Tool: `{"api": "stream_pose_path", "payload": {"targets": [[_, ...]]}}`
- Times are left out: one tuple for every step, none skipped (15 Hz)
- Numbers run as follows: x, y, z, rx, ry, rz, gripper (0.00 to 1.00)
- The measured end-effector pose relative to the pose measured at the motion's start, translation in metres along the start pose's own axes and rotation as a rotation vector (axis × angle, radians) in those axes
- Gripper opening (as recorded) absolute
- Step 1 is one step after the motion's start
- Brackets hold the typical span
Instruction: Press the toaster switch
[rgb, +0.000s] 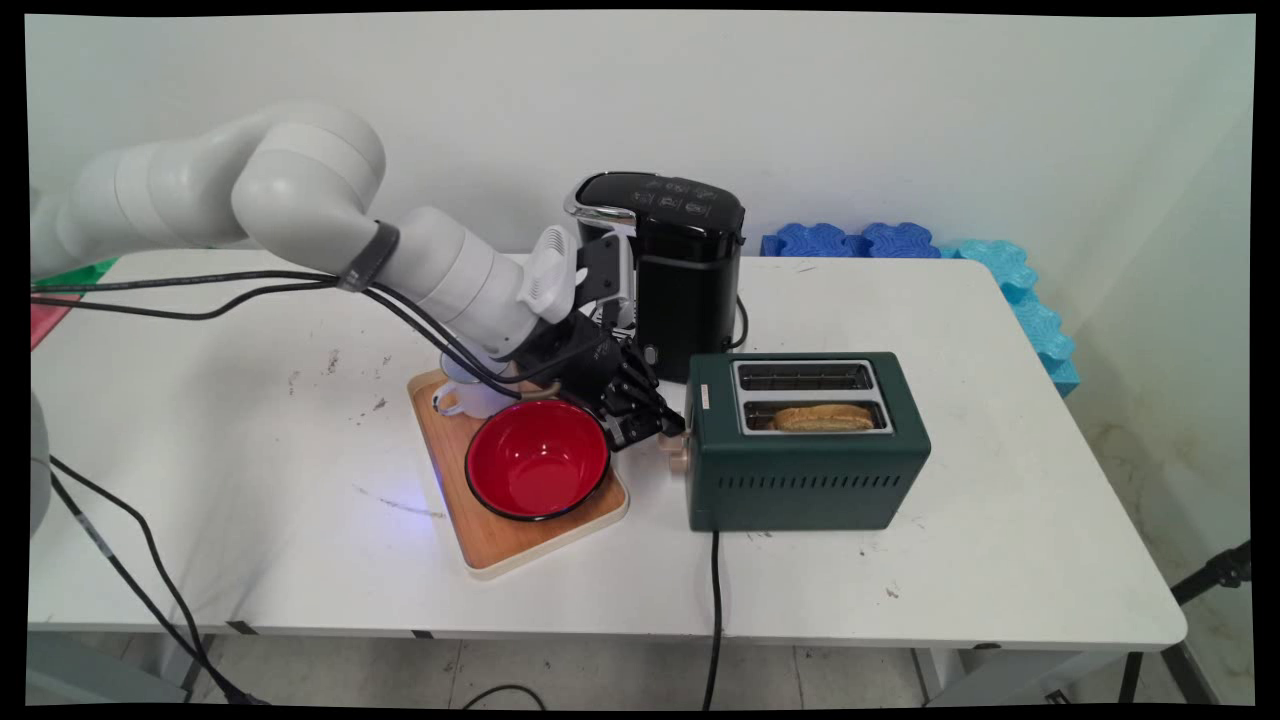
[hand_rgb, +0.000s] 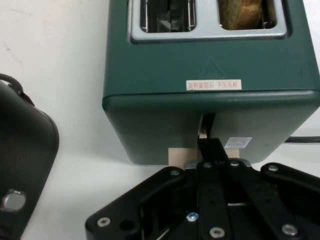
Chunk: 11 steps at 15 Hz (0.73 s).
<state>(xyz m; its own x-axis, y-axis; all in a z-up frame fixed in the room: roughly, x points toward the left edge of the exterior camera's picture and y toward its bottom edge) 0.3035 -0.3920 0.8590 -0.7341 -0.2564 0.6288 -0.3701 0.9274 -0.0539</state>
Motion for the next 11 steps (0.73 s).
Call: {"api": "stream_pose_path", "payload": {"targets": [[-0.0006,-0.0004,0.0004,0.0,0.0,0.0,0.0],[-0.0011,-0.0006,0.0009,0.0,-0.001,0.001,0.0],[-0.0016,-0.0008,0.0013,0.0,-0.001,0.001,0.0],[-0.002,-0.0009,0.0017,-0.001,-0.001,0.002,0.0],[-0.0025,-0.001,0.002,-0.001,-0.001,0.003,0.0],[-0.0028,-0.001,0.0023,-0.002,-0.001,0.003,0.0],[-0.003,-0.001,0.0024,-0.002,-0.001,0.004,0.0],[-0.0033,-0.0008,0.0025,-0.002,-0.001,0.005,0.0],[-0.0038,-0.0006,0.0024,-0.003,-0.001,0.005,0.0],[-0.0044,-0.0002,0.0024,-0.004,-0.001,0.006,0.0],[-0.0049,0.0,0.0023,-0.005,-0.002,0.007,0.0]]}}
